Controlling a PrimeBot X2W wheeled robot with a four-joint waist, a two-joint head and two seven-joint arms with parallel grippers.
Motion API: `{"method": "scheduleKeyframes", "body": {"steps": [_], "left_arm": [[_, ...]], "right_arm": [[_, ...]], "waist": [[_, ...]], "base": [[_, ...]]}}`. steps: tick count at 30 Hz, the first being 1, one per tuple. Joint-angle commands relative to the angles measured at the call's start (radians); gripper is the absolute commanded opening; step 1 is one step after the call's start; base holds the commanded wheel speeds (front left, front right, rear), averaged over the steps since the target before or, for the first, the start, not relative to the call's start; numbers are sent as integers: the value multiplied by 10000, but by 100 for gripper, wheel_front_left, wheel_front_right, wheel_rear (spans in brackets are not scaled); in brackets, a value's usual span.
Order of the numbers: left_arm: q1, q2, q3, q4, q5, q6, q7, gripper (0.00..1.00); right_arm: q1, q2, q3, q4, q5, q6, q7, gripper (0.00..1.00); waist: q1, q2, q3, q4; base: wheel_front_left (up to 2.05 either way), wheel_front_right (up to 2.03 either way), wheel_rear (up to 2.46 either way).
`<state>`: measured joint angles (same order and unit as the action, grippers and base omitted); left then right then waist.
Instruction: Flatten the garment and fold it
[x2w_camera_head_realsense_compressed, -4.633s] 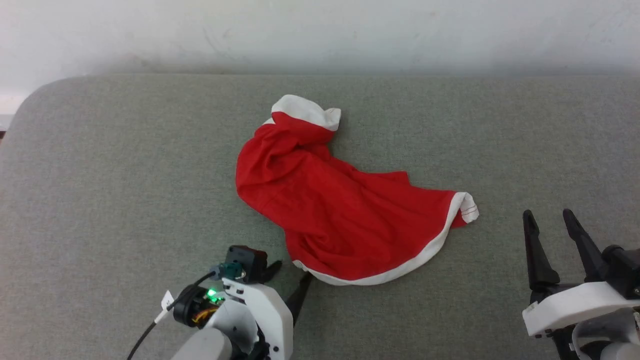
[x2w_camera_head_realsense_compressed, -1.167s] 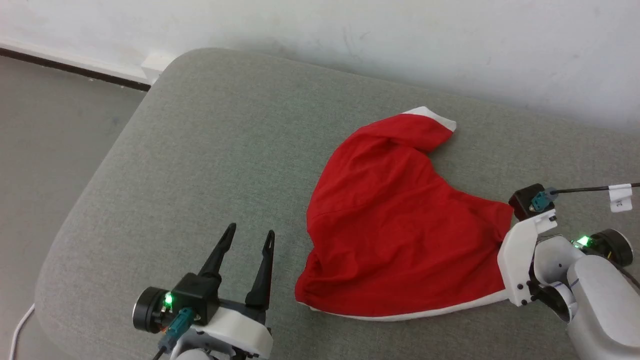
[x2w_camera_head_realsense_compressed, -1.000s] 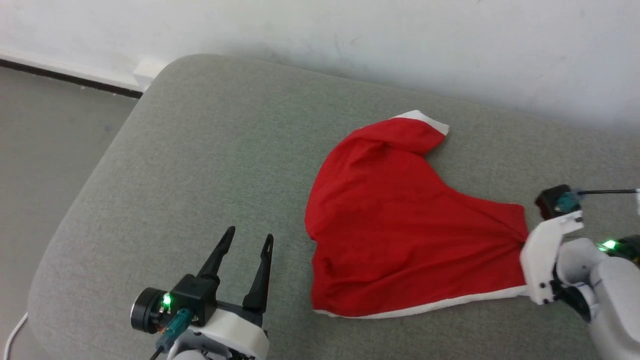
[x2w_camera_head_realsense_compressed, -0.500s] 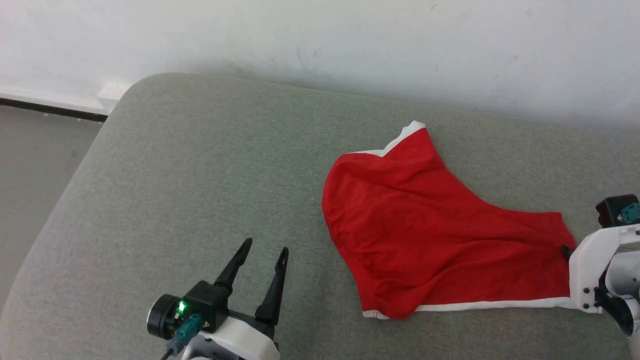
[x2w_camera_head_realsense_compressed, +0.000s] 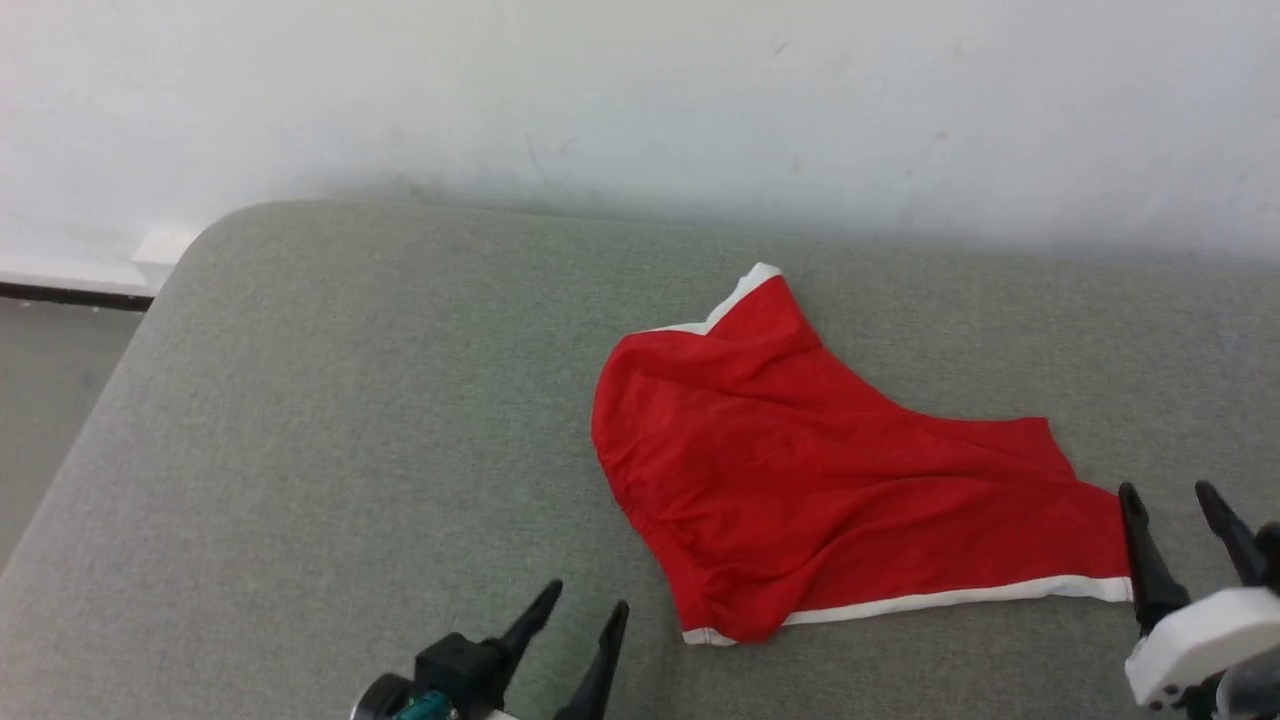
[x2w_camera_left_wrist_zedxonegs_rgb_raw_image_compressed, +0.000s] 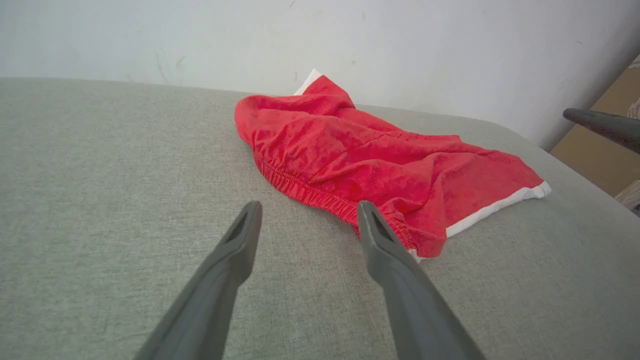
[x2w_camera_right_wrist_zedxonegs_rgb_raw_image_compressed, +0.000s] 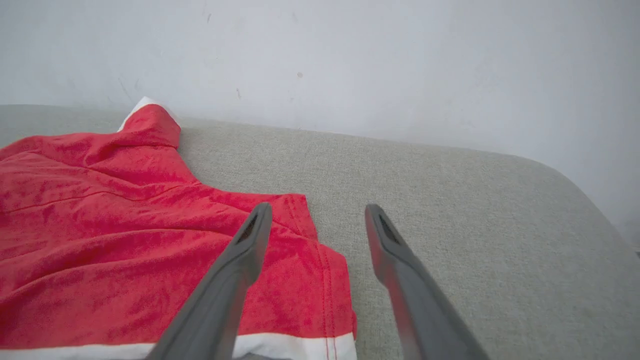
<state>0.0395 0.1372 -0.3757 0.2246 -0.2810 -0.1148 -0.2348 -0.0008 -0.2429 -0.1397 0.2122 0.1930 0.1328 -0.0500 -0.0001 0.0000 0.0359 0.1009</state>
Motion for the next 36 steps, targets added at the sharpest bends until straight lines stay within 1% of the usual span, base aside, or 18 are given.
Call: {"method": "scheduleKeyframes", "body": {"steps": [1,4,7,11,14,21,32,33,34,36], "left_arm": [[108,86,-72,35,-101,-57,91,100],[158,340,-516,-74,-387,-116,766,100],[77,618,-923,-366,-681,-141,1465,100],[-133,918,-1412,-657,-1092,-153,2204,100],[-377,1090,-1722,-616,-1270,-155,2448,100],[-1042,1049,-1995,-133,-1706,-157,2362,100],[-1658,1043,-2386,558,-2335,-158,1875,100],[-1704,1051,-2512,576,-2427,-158,1881,44],[-1765,1113,-2698,583,-2472,-158,1895,0],[-1862,1217,-2907,626,-2573,-158,1859,0]], "right_arm": [[135,151,-97,-138,-88,-21,-122,100],[631,795,-504,-669,-244,-21,-373,100],[887,1202,-814,-1019,-415,-21,-324,100],[968,1411,-956,-1282,-574,-21,-177,100],[931,1469,-1008,-1390,-616,-21,-102,100],[776,1508,-1001,-1493,-687,-21,22,100],[558,1439,-883,-1546,-700,-21,11,100],[544,1428,-883,-1547,-696,-21,15,100],[531,1415,-882,-1542,-699,-21,25,100],[513,1394,-887,-1522,-711,-21,57,100]], "waist": [[1,0,-108,-207],[1,0,-74,-390],[1,0,20,-558],[1,0,178,-739],[1,0,317,-849],[1,0,717,-1046],[1,0,1129,-1159],[1,0,1158,-1159],[1,0,1183,-1160],[1,0,1210,-1147]], "base": [[0,0,0],[0,0,0],[0,0,0],[0,0,0],[0,0,0],[0,0,0],[0,0,0],[0,0,0],[0,0,0],[0,0,0]]}}
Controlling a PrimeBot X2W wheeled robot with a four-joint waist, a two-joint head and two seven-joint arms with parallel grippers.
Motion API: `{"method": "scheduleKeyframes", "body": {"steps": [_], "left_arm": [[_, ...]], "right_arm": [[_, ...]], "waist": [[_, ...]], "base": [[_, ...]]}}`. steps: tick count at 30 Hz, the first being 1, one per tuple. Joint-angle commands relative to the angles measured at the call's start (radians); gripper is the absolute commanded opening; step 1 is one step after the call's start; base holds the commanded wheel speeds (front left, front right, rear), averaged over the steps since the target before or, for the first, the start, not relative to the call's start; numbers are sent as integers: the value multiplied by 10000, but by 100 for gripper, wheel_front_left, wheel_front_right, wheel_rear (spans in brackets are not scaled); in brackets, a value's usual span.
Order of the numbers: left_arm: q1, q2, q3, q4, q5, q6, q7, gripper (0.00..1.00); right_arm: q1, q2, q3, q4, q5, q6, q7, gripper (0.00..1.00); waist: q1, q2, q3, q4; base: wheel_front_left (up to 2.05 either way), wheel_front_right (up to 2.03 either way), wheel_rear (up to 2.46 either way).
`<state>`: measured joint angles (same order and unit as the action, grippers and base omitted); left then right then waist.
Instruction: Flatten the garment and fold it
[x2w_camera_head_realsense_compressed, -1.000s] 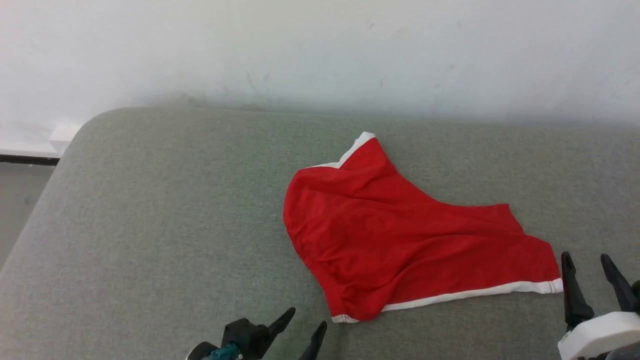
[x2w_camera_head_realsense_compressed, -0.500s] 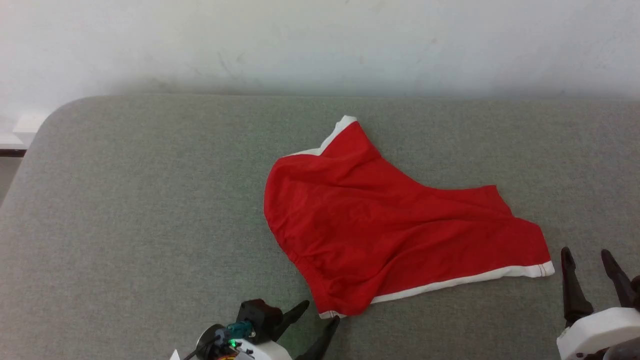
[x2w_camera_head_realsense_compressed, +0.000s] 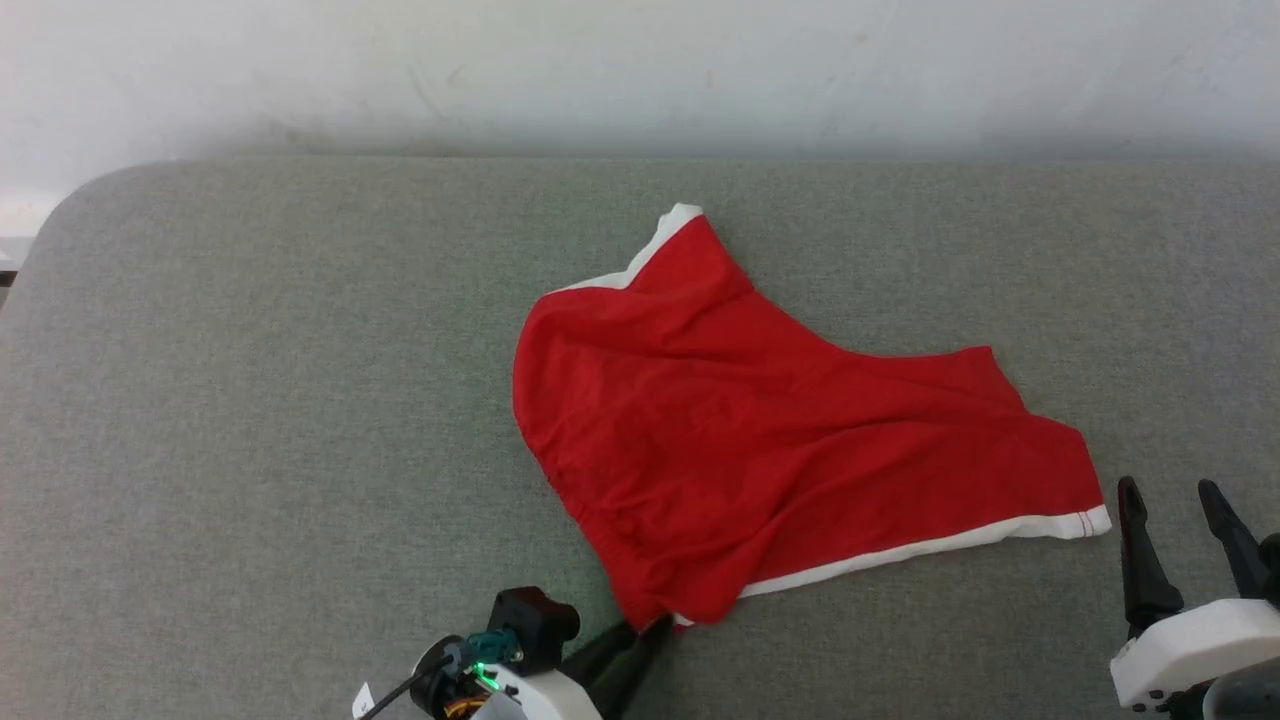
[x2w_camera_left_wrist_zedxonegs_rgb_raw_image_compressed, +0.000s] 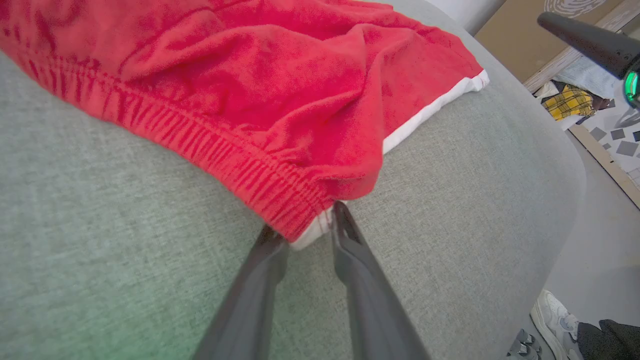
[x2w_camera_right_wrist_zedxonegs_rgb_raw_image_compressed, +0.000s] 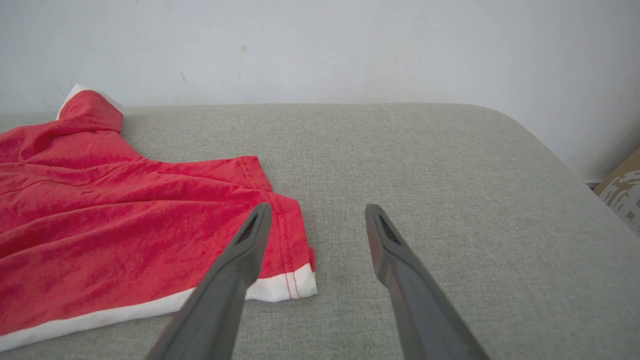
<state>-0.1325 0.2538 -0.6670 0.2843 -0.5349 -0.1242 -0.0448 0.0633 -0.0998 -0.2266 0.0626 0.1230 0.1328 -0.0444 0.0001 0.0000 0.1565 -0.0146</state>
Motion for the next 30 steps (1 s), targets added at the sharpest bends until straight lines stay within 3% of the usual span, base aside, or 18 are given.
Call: {"method": "scheduleKeyframes", "body": {"steps": [1,9,21,30], "left_arm": [[-178,93,-65,58,-71,-64,-80,0],[-126,410,-157,23,52,35,-451,0],[-197,718,-358,-739,363,217,-293,0],[-251,758,-517,-944,434,254,-231,0]], "right_arm": [[-131,-45,-23,-13,-15,-21,15,100],[73,-365,413,220,147,-21,916,100],[-574,-979,644,835,271,-21,4288,100],[-930,-1031,871,1521,235,-21,4943,100]], "waist": [[-1,0,1,21],[-1,0,-302,292],[-1,0,-257,579],[-1,0,-88,701]], "base": [[0,0,0],[0,0,0],[0,0,0],[0,0,0]]}}
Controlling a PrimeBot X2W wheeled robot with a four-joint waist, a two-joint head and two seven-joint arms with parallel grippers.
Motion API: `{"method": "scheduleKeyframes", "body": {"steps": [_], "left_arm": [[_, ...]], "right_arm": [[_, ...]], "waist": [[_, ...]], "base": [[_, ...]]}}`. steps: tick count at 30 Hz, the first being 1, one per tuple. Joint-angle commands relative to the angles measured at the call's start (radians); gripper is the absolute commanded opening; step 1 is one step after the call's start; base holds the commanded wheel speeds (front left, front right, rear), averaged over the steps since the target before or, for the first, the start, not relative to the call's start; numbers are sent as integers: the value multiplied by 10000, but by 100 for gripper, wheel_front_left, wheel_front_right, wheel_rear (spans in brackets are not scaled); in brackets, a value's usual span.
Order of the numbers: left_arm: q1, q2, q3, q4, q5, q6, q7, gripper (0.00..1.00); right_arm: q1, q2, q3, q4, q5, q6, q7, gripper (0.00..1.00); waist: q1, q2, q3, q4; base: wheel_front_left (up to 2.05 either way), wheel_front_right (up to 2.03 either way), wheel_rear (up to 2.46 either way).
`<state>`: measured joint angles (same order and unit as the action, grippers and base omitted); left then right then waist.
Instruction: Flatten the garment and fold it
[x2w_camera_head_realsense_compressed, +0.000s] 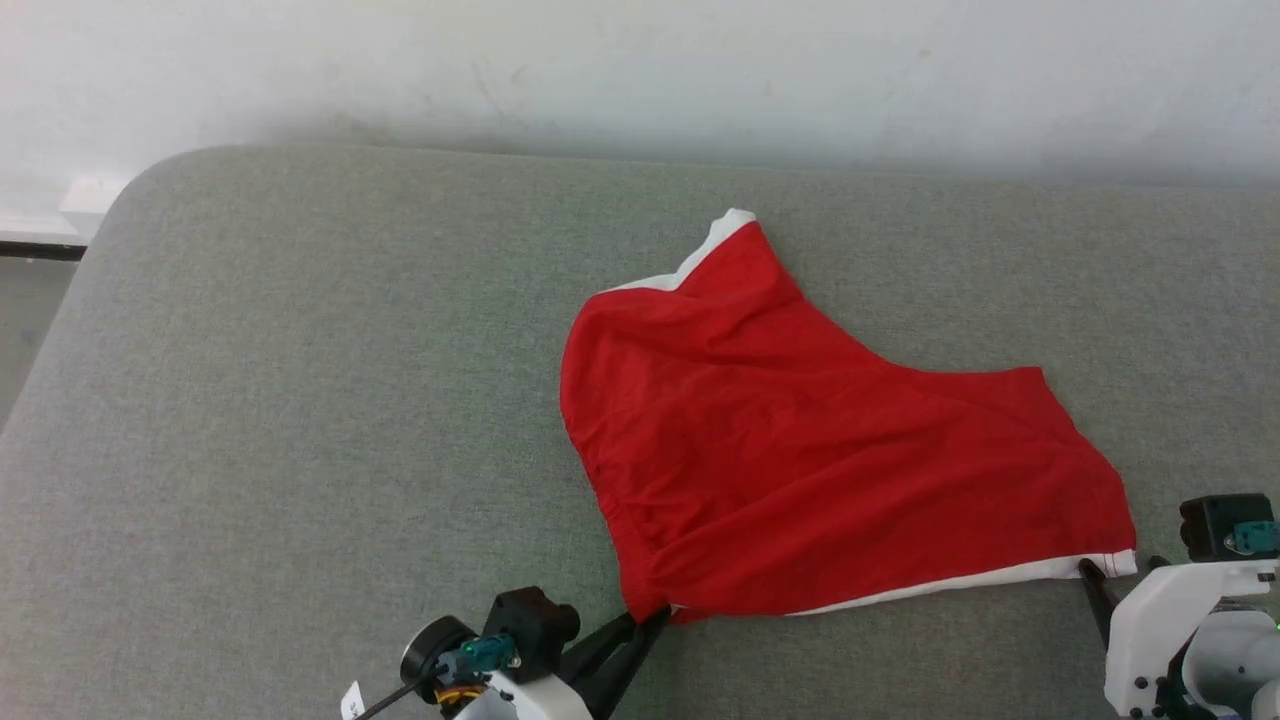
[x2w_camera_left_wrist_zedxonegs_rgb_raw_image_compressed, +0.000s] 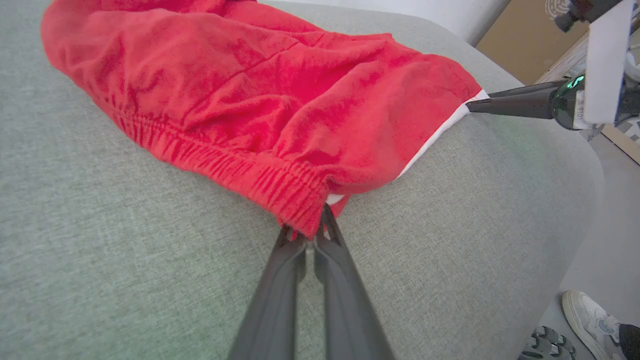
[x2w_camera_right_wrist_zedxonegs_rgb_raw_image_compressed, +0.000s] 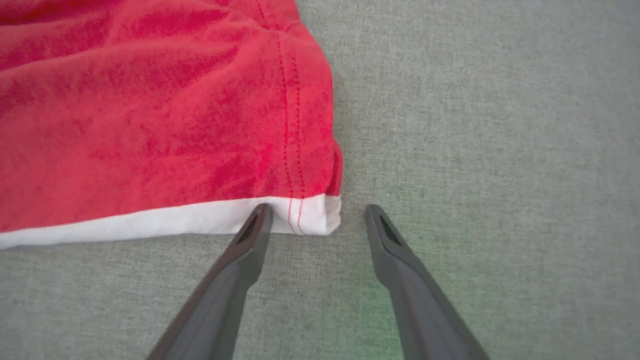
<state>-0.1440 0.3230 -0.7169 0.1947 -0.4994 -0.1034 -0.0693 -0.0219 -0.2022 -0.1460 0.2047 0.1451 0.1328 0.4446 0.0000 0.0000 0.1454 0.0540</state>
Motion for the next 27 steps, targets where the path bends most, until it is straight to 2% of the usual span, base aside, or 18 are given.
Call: {"method": "scheduleKeyframes", "body": {"steps": [1,4,5,6,7,16,21,27], "left_arm": [[-142,79,-30,-55,80,45,20,0],[-160,132,-79,-50,102,42,60,0],[-161,144,-87,-49,100,44,66,0],[-151,160,-95,-40,89,48,87,0],[-135,178,-108,-28,76,50,114,0],[186,494,-356,-53,-80,-7,496,0],[190,1086,-327,-629,-2,-17,740,0],[-254,2029,250,-2174,-122,32,1239,0]], "right_arm": [[-94,-26,89,190,1,-21,79,100],[-119,-27,132,461,40,-21,99,100],[-117,-36,161,554,72,-21,116,49],[-113,-60,206,631,92,-21,111,6],[-112,-76,244,691,110,-21,84,0],[141,-267,280,572,652,-21,-291,0],[320,-640,485,-367,1873,-21,-358,0],[155,-1299,548,-1949,3285,-21,-23,0]], "waist": [[0,0,38,25],[0,0,56,54],[0,0,54,59],[0,0,41,60],[0,0,14,54],[0,0,-696,-88],[0,0,-1184,-228],[0,0,-1666,-353]], "base": [[0,0,0],[0,0,0],[0,0,0],[0,0,0],[0,0,0],[0,0,0],[0,0,0],[0,0,0]]}}
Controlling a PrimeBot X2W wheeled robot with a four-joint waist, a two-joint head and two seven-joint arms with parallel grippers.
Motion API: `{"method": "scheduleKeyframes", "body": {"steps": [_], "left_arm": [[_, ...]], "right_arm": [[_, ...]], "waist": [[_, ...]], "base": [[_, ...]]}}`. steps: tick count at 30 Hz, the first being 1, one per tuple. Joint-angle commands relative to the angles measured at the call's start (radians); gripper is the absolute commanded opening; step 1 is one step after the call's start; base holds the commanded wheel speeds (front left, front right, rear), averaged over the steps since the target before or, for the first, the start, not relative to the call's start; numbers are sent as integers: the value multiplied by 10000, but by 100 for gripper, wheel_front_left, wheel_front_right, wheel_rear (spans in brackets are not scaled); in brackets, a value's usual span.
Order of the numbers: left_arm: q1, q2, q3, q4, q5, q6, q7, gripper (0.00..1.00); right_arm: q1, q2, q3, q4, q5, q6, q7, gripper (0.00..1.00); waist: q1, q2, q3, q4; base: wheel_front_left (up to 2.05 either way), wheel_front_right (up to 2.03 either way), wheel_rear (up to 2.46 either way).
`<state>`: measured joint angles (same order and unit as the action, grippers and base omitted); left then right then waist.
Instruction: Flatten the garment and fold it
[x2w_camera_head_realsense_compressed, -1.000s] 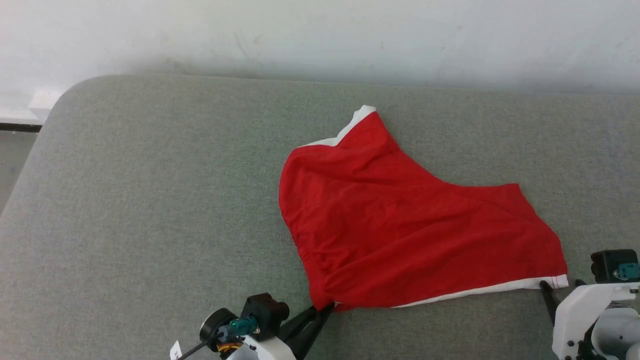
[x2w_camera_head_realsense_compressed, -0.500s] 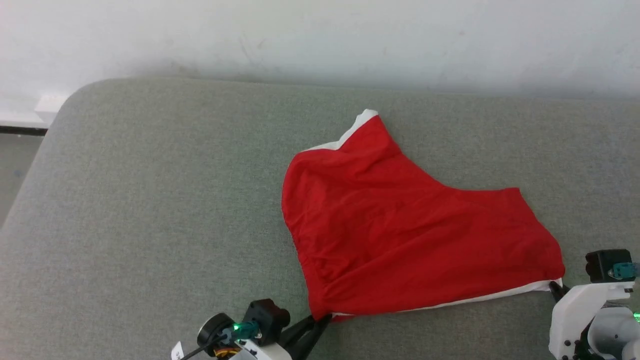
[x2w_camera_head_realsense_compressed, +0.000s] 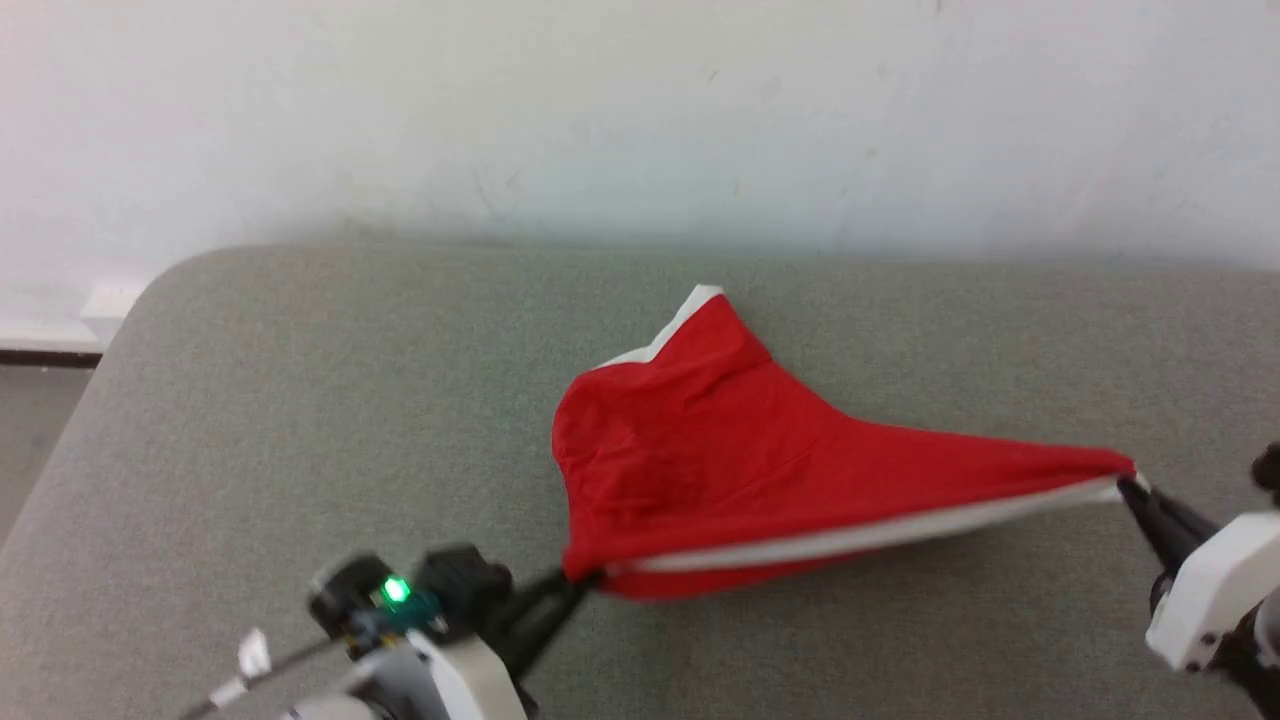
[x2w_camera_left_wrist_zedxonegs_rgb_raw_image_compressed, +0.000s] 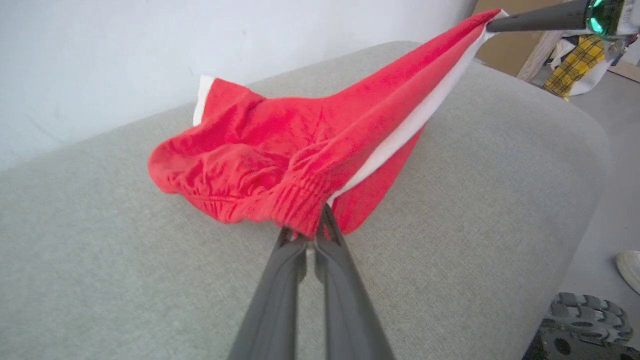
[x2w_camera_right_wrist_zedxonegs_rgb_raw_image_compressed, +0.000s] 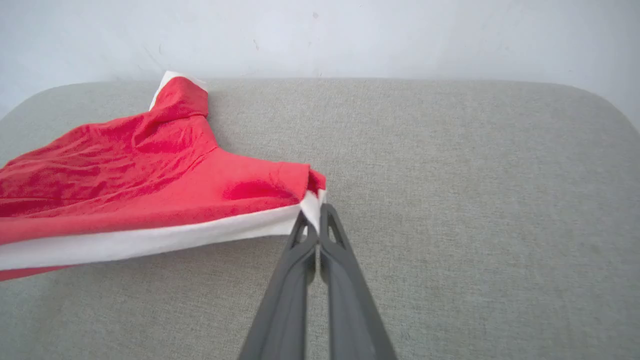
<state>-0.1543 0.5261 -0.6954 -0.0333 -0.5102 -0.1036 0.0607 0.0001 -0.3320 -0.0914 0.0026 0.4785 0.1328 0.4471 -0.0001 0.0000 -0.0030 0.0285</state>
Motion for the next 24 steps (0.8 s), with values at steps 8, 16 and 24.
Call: {"method": "scheduleKeyframes", "body": {"steps": [8,16,24], "left_arm": [[-1976,1306,1424,-2250,-318,113,1231,0],[-4373,1873,2494,-2982,-1074,-10,2421,0],[-6637,1957,2642,-2117,-1623,-182,3090,0]], "right_arm": [[-1605,-161,-479,-1641,1108,-21,828,0],[-3729,-530,-102,-2372,1043,-21,1664,0],[-6544,-1214,885,-1496,678,-21,2101,0]], "waist": [[1,0,-585,-210],[1,0,-465,-426],[1,0,688,-709]], "base": [[0,0,0],[0,0,0],[0,0,0]]}}
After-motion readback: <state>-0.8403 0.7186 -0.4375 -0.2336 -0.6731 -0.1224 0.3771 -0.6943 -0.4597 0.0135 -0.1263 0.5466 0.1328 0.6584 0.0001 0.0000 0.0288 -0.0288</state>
